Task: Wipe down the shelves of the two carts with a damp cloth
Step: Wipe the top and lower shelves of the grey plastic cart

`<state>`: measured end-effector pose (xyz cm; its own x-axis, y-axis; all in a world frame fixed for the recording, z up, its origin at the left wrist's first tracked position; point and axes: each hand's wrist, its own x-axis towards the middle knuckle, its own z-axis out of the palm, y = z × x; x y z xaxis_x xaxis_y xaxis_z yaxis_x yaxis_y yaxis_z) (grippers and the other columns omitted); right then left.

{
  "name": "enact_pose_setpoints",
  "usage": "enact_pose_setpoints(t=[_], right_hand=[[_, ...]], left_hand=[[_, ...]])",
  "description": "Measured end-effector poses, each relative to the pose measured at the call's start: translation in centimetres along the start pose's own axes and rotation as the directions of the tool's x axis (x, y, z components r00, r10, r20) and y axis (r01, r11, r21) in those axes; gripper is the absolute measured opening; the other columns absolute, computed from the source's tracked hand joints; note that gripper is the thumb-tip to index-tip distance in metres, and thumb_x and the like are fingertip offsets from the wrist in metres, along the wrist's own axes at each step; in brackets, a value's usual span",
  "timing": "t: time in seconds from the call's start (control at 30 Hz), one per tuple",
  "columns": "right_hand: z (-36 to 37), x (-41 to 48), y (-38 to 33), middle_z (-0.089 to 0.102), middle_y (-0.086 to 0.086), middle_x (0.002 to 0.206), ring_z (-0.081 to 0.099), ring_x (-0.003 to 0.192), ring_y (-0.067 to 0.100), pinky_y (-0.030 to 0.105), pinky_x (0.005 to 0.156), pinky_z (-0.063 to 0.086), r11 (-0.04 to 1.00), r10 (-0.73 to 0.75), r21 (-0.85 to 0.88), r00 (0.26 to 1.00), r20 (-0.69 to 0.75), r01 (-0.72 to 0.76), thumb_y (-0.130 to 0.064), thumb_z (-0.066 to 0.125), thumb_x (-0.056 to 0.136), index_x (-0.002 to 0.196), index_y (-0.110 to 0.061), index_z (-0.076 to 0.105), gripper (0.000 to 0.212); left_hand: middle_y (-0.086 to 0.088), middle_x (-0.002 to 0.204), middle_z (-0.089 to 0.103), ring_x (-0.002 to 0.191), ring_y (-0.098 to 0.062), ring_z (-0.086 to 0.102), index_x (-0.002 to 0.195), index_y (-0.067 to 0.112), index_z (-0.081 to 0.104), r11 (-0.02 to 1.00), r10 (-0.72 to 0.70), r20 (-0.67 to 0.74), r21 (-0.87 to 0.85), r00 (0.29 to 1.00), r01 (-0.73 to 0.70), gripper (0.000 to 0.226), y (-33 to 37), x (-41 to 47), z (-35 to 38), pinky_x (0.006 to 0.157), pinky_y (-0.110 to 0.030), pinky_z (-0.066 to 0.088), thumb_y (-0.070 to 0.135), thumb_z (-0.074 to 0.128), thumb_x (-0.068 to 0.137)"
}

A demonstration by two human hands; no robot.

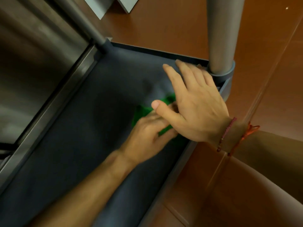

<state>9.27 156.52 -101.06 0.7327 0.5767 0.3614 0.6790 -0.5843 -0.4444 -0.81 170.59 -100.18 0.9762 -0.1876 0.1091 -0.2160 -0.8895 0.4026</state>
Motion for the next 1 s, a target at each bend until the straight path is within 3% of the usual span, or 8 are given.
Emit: enact_pose_setpoints(t=[0.2, 0.27, 0.33, 0.43, 0.5, 0.6, 0.7, 1.0], right_hand=[[0.2, -0.1, 0.0, 0.042, 0.020, 0.150, 0.041, 0.136, 0.035, 0.048, 0.115, 0.026, 1.000, -0.013, -0.005, 1.000, -0.009, 0.013, -0.070, 0.024, 0.095, 0.151, -0.011, 0.037, 0.083], [0.2, 0.0, 0.0, 0.043, 0.019, 0.150, 0.041, 0.136, 0.035, 0.046, 0.115, 0.026, 1.000, -0.006, -0.005, 1.000, -0.010, 0.005, -0.072, 0.023, 0.094, 0.150, -0.011, 0.039, 0.084], [0.3, 0.0, -0.1, 0.045, 0.019, 0.149, 0.042, 0.135, 0.034, 0.046, 0.114, 0.027, 1.000, -0.004, -0.016, 1.000, -0.006, 0.004, -0.073, 0.021, 0.093, 0.149, -0.012, 0.040, 0.085], [0.4, 0.2, -0.1, 0.046, 0.019, 0.147, 0.043, 0.133, 0.034, 0.046, 0.113, 0.029, 1.000, 0.003, -0.025, 1.000, -0.015, -0.003, -0.073, 0.021, 0.092, 0.148, -0.013, 0.042, 0.085], [0.4, 0.2, 0.1, 0.045, 0.019, 0.148, 0.042, 0.134, 0.035, 0.047, 0.113, 0.028, 0.999, 0.002, -0.036, 1.000, -0.008, -0.002, -0.072, 0.020, 0.092, 0.149, -0.014, 0.040, 0.084], [0.4, 0.1, 0.0, 0.043, 0.021, 0.149, 0.041, 0.134, 0.037, 0.048, 0.112, 0.028, 0.999, -0.003, -0.054, 1.000, 0.015, 0.003, -0.072, 0.018, 0.092, 0.150, -0.013, 0.037, 0.085], [0.6, 0.2, 0.1, 0.044, 0.021, 0.148, 0.043, 0.133, 0.039, 0.049, 0.110, 0.029, 0.998, -0.001, -0.067, 1.000, 0.026, 0.002, -0.072, 0.018, 0.093, 0.149, -0.013, 0.040, 0.084], [0.6, 0.1, 0.0, 0.046, 0.022, 0.146, 0.043, 0.132, 0.040, 0.051, 0.113, 0.027, 0.995, -0.007, -0.099, 0.997, 0.080, 0.015, -0.074, 0.015, 0.092, 0.147, -0.015, 0.041, 0.085]], left_hand=[[-0.014, 0.135, 0.060, 0.132, -0.021, 0.053, 0.123, -0.005, 0.064, 1.000, 0.007, -0.043, -0.024, 0.999, -0.008, 0.032, -0.2, -0.8, 0.2, 0.106, -0.044, 0.045, 0.009, 0.062, 0.095], [-0.005, 0.112, 0.067, 0.110, -0.003, 0.061, 0.110, -0.005, 0.067, 0.999, -0.021, -0.059, -0.037, 0.998, 0.019, 0.022, 0.6, 2.2, 0.6, 0.091, -0.018, 0.048, 0.005, 0.056, 0.093], [0.018, 0.080, 0.047, 0.075, 0.010, 0.051, 0.090, -0.001, 0.064, 0.995, -0.097, -0.086, -0.009, 0.992, 0.096, 0.010, 1.8, 5.2, 0.7, 0.068, 0.003, 0.033, 0.001, 0.054, 0.090], [0.013, 0.072, 0.037, 0.060, -0.007, 0.041, 0.087, 0.010, 0.051, 0.949, -0.286, -0.003, 0.136, 0.958, 0.284, 0.014, 2.6, 7.7, 1.5, 0.064, -0.012, 0.032, 0.007, 0.045, 0.100], [0.015, 0.068, 0.035, 0.057, -0.002, 0.044, 0.075, 0.016, 0.042, 0.977, -0.205, -0.020, 0.053, 0.978, 0.206, 0.023, 2.7, 7.3, 1.3, 0.059, -0.017, 0.037, 0.005, 0.048, 0.095], [-0.006, 0.096, 0.070, 0.092, -0.001, 0.065, 0.094, 0.005, 0.068, 0.992, -0.115, -0.066, -0.060, 0.991, 0.112, 0.012, 1.7, 2.3, 0.3, 0.082, -0.017, 0.051, 0.008, 0.057, 0.091], [-0.006, 0.148, 0.049, 0.141, -0.017, 0.042, 0.139, 0.007, 0.053, 0.991, -0.132, 0.054, 0.034, 0.990, 0.130, 0.043, 1.0, -6.4, -0.6, 0.118, -0.033, 0.030, 0.020, 0.055, 0.098], [-0.003, 0.152, 0.043, 0.146, -0.015, 0.033, 0.142, 0.012, 0.050, 0.986, -0.160, 0.061, 0.046, 0.985, 0.157, 0.046, 1.2, -11.8, -0.8, 0.121, -0.032, 0.023, 0.029, 0.051, 0.099]])
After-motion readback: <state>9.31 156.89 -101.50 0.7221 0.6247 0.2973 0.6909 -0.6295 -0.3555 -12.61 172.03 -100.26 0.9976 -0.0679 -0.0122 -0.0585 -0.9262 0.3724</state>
